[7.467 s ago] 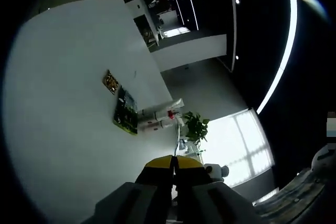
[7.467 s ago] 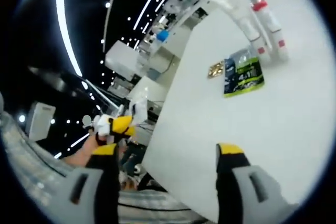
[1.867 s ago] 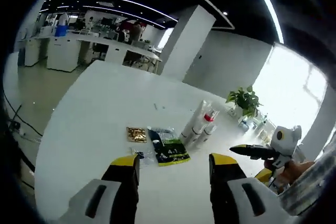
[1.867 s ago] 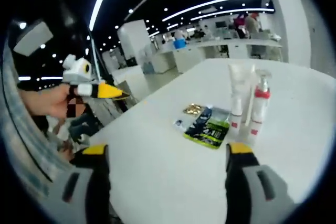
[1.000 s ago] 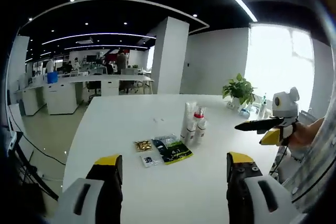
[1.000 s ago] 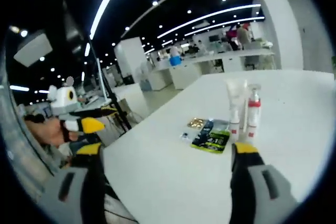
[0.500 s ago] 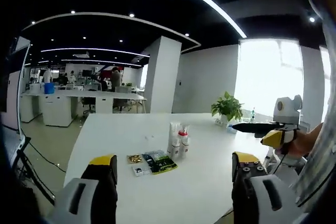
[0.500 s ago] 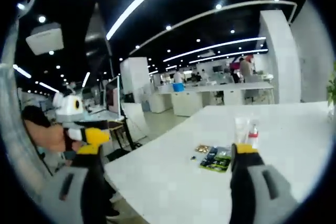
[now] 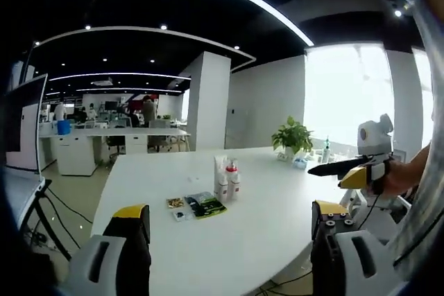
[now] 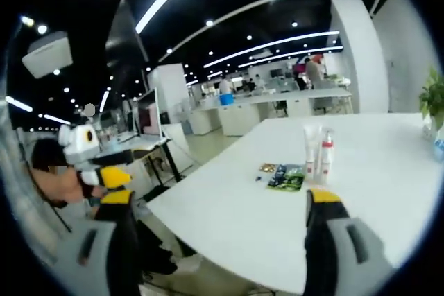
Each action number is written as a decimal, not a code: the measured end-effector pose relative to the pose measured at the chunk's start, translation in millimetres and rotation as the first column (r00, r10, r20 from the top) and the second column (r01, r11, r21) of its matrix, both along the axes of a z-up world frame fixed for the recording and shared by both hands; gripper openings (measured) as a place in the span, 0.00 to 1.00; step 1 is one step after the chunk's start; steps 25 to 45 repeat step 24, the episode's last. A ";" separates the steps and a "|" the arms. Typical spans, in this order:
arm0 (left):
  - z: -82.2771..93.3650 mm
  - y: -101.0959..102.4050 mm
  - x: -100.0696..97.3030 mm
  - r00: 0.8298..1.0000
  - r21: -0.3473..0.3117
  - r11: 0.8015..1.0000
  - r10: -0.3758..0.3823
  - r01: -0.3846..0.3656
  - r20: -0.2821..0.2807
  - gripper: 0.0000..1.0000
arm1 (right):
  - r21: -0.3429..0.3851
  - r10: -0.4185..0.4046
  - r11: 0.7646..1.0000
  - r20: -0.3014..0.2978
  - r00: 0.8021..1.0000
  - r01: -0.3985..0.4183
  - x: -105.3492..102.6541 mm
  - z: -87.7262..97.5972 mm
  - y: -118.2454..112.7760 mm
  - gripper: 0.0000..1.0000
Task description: Arrange the skincare products in the storage area until every visible bottle or jar stands upright without overlapping.
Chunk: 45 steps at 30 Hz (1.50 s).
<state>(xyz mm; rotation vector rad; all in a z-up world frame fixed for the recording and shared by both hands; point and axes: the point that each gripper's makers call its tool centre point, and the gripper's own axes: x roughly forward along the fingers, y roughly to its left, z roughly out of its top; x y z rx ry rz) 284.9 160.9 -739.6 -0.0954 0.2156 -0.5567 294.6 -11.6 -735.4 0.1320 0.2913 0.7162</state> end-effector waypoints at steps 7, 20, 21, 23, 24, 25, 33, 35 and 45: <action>0.6 8.2 -16.0 0.999 -0.014 0.999 0.038 -0.038 0.000 1.00 | -0.007 0.025 1.000 -0.015 1.000 -0.025 -16.4 -4.8 8.4 0.99; -12.1 14.1 -37.0 0.999 0.003 0.999 0.036 -0.036 -0.036 1.00 | -0.009 0.046 0.999 -0.066 0.997 -0.046 -37.1 -21.2 19.6 0.99; -12.7 13.2 -37.0 0.998 -0.007 0.999 0.034 -0.034 -0.046 1.00 | -0.008 0.046 0.999 -0.061 0.997 -0.046 -37.8 -20.2 19.8 0.99; -10.2 11.1 -35.7 0.999 -0.028 0.999 0.032 -0.033 -0.038 1.00 | -0.015 0.042 0.999 -0.064 0.997 -0.043 -38.2 -21.4 18.8 0.99; -9.3 8.4 -34.4 0.999 -0.033 0.999 0.026 -0.027 -0.037 1.00 | -0.018 0.039 0.999 -0.067 0.997 -0.041 -38.5 -22.0 17.9 0.99; -9.3 8.4 -34.4 0.999 -0.033 0.999 0.026 -0.027 -0.037 1.00 | -0.018 0.039 0.999 -0.067 0.997 -0.041 -38.5 -22.0 17.9 0.99; -9.3 8.4 -34.4 0.999 -0.033 0.999 0.026 -0.027 -0.037 1.00 | -0.018 0.039 0.999 -0.067 0.997 -0.041 -38.5 -22.0 17.9 0.99; -9.3 8.4 -34.4 0.999 -0.033 0.999 0.026 -0.027 -0.037 1.00 | -0.018 0.039 0.999 -0.067 0.997 -0.041 -38.5 -22.0 17.9 0.99; -9.3 8.4 -34.4 0.999 -0.033 0.999 0.026 -0.027 -0.037 1.00 | -0.018 0.039 0.999 -0.067 0.997 -0.041 -38.5 -22.0 17.9 0.99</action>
